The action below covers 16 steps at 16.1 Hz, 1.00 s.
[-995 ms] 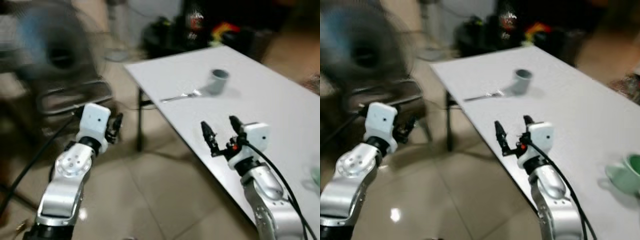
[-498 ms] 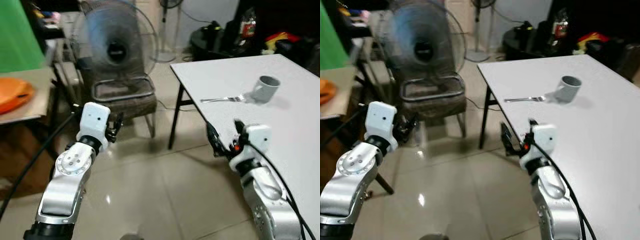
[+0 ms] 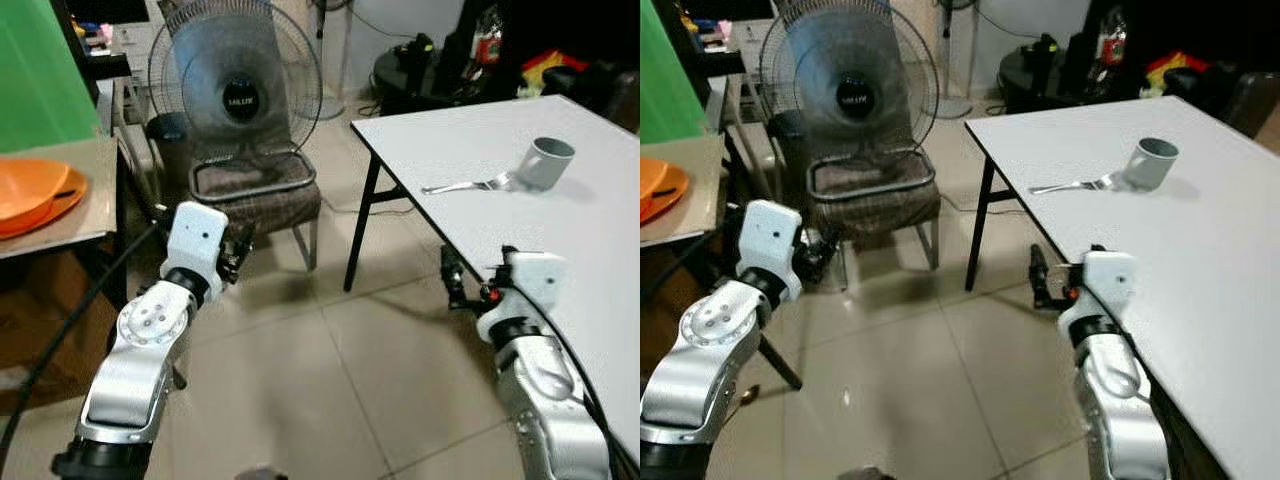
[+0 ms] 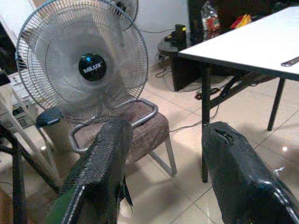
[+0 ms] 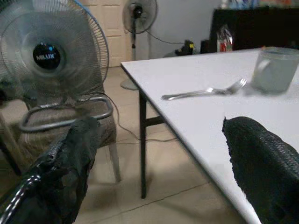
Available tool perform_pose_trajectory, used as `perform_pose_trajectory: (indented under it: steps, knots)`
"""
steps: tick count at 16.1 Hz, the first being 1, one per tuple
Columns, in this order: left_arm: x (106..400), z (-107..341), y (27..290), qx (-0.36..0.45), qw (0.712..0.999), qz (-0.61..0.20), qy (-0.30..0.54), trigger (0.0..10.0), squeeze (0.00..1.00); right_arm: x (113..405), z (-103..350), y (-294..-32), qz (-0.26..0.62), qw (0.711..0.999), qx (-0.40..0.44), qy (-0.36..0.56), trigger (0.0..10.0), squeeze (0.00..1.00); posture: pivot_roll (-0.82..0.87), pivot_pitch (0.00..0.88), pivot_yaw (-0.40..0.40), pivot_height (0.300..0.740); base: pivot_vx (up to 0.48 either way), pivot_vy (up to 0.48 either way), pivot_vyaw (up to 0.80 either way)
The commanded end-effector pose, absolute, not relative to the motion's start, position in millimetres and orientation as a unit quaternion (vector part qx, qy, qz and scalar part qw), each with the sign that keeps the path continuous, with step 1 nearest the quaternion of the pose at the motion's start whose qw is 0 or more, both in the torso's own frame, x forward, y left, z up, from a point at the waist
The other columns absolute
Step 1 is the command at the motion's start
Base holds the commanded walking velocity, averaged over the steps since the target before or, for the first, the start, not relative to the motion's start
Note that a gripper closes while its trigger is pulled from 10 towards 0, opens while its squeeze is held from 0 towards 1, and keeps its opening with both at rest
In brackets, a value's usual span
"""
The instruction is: Setting the table
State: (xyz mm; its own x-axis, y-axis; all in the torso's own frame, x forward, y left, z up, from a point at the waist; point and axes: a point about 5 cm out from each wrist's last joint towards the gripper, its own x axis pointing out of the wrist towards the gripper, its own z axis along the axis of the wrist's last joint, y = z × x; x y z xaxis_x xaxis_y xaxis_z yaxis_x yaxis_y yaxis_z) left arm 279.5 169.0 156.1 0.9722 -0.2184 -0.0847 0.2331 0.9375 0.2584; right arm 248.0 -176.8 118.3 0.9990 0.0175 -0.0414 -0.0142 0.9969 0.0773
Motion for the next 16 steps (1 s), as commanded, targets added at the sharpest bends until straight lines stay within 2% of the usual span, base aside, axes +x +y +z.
perform_pose_trajectory:
  steps: [1, 13, 15, 16]
  knots:
    - [281.1, 156.2, 170.9, 0.139, 0.983, -0.112, 0.032, 10.0, 0.0, 249.0, 122.3, -172.0, 0.024, 0.998, 0.058, 0.018, 10.0, 0.0, 0.01, 0.0, -0.011, 0.74, 0.0, 0.33, 0.0]
    - [281.2, 159.1, 175.9, 0.142, 0.984, -0.103, 0.033, 10.0, 0.0, 253.2, 125.7, -161.0, 0.065, 0.995, 0.075, 0.02, 10.0, 0.0, 0.03, 0.0, -0.012, 0.74, 0.0, 0.326, 0.0]
    - [281.6, 158.8, 176.6, 0.142, 0.984, -0.1, 0.034, 10.0, 0.0, 252.2, 125.6, -157.6, 0.076, 0.995, 0.068, 0.021, 10.0, 0.0, 0.02, 0.0, -0.007, 0.74, 0.0, 0.0, 0.0]
    - [281.7, 158.7, 175.8, 0.142, 0.984, -0.099, 0.035, 10.0, 0.0, 252.0, 126.0, -156.5, 0.081, 0.995, 0.048, 0.023, 10.0, 0.0, 0.02, 0.0, -0.006, 0.74, 0.0, 0.0, 0.8]
